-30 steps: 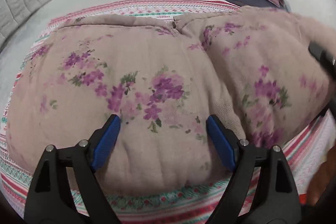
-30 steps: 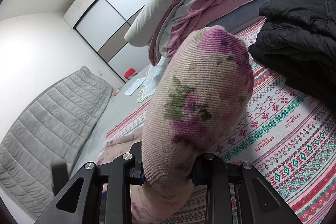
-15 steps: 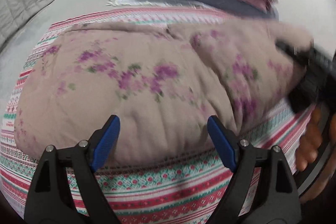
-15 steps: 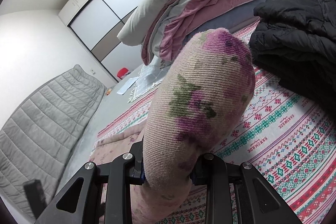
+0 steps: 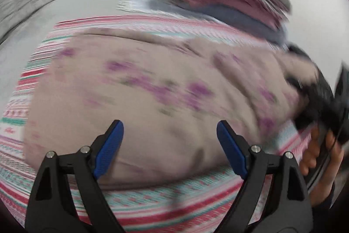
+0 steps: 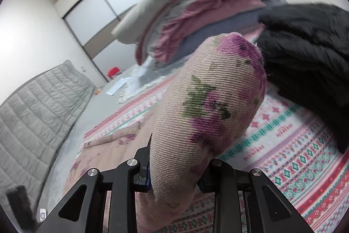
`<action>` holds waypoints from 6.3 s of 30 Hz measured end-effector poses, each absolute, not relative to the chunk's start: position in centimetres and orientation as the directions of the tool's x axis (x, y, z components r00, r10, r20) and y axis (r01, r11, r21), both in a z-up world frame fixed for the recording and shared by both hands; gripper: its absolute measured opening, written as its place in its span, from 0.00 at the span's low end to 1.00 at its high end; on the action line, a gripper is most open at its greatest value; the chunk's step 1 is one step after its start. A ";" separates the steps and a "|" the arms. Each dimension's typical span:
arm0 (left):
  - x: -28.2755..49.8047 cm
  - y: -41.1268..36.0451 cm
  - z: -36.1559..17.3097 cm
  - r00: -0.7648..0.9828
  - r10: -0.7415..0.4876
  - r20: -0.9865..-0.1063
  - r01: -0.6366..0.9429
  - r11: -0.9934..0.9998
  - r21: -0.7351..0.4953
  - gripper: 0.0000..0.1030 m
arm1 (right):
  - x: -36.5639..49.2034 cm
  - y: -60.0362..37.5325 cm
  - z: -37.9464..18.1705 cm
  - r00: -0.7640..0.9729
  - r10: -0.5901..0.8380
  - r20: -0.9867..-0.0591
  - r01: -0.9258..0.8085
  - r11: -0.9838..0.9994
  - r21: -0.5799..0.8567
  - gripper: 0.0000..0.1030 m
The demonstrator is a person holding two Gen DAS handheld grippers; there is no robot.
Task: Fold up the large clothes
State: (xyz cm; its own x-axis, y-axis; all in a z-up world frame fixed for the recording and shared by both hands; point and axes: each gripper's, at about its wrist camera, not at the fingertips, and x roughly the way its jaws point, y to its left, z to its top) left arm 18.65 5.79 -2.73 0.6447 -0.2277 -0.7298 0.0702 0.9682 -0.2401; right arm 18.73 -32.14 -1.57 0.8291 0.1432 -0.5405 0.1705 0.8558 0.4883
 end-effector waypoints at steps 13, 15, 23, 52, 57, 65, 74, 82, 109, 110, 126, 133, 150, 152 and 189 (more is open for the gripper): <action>18.4 26.1 -5.0 0.754 -0.330 -0.567 -0.267 0.635 -0.725 0.85 | 17.8 -20.5 4.2 0.930 -0.123 -0.347 0.101 0.992 -0.081 0.28; 17.9 26.5 -5.0 0.768 -0.352 -0.535 -0.250 0.603 -0.757 0.85 | 16.3 -14.7 4.8 0.970 -0.103 -0.220 0.029 0.947 -0.319 0.28; 16.6 30.3 -5.5 0.810 -0.267 -0.521 -0.324 0.536 -0.779 0.85 | 11.8 3.1 -4.1 0.904 0.253 -0.346 -0.428 0.549 -0.718 0.28; 20.5 20.1 -6.8 0.590 -0.377 -0.714 -0.143 0.822 -0.552 0.25 | 13.2 -6.8 2.3 0.658 0.556 -0.507 -0.705 0.692 -0.157 0.74; 20.2 20.2 -6.4 0.602 -0.378 -0.704 -0.131 0.823 -0.553 0.25 | 20.1 -16.2 2.5 0.616 0.605 -0.505 -0.513 0.794 0.325 0.75; 19.1 20.9 -4.1 0.694 -0.326 -0.641 -0.126 0.823 -0.555 0.48 | 24.1 -19.1 -1.3 0.561 0.671 -0.485 -0.312 0.714 0.627 0.75; 19.4 20.5 -1.1 0.761 -0.386 -0.521 -0.015 0.793 -0.609 0.77 | 21.7 -13.6 0.0 0.582 0.625 -0.520 -0.470 0.780 0.413 0.76; 24.3 14.9 -3.0 0.605 -0.461 -0.649 0.001 0.816 -0.579 0.78 | 22.0 -13.3 -1.0 0.577 0.632 -0.517 -0.467 0.775 0.425 0.76; 19.3 25.6 -6.2 0.686 -0.225 -0.692 -0.330 0.752 -0.571 0.25 | 19.3 0.9 -0.3 0.559 0.568 -0.603 -0.673 0.736 0.069 0.76; 19.9 25.7 -7.4 0.672 -0.235 -0.702 -0.345 0.740 -0.578 0.27 | 19.4 1.3 -0.7 0.561 0.556 -0.613 -0.670 0.740 0.057 0.76; 19.6 24.4 -6.5 0.673 -0.154 -0.724 -0.345 0.799 -0.492 0.35 | 19.8 -4.8 1.9 0.565 0.592 -0.575 -0.630 0.759 0.163 0.67; 18.1 25.1 -4.5 0.729 -0.175 -0.662 -0.335 0.753 -0.567 0.27 | 20.7 -7.8 0.5 0.540 0.595 -0.595 -0.573 0.778 0.257 0.42; 15.6 24.5 -0.5 0.792 0.093 -0.603 -0.428 0.790 -0.440 0.43 | 20.4 -3.8 -3.0 0.493 0.561 -0.665 -0.624 0.761 0.179 0.40; 15.4 23.5 1.0 0.837 0.073 -0.542 -0.359 0.821 -0.444 0.46 | 20.3 -3.9 -3.1 0.493 0.563 -0.663 -0.623 0.760 0.182 0.40; 24.2 22.3 -6.2 0.667 -0.061 -0.743 -0.311 0.883 -0.351 0.52 | 38.4 3.9 -3.9 0.435 0.291 -0.852 -0.494 0.868 0.045 0.46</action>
State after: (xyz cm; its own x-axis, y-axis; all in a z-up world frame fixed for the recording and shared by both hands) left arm 24.20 22.26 -6.20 0.6668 -0.0609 -0.7427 -0.3107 0.8832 -0.3514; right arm 38.40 3.90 -3.86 0.4347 0.2910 -0.8523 -0.4941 0.8683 0.0445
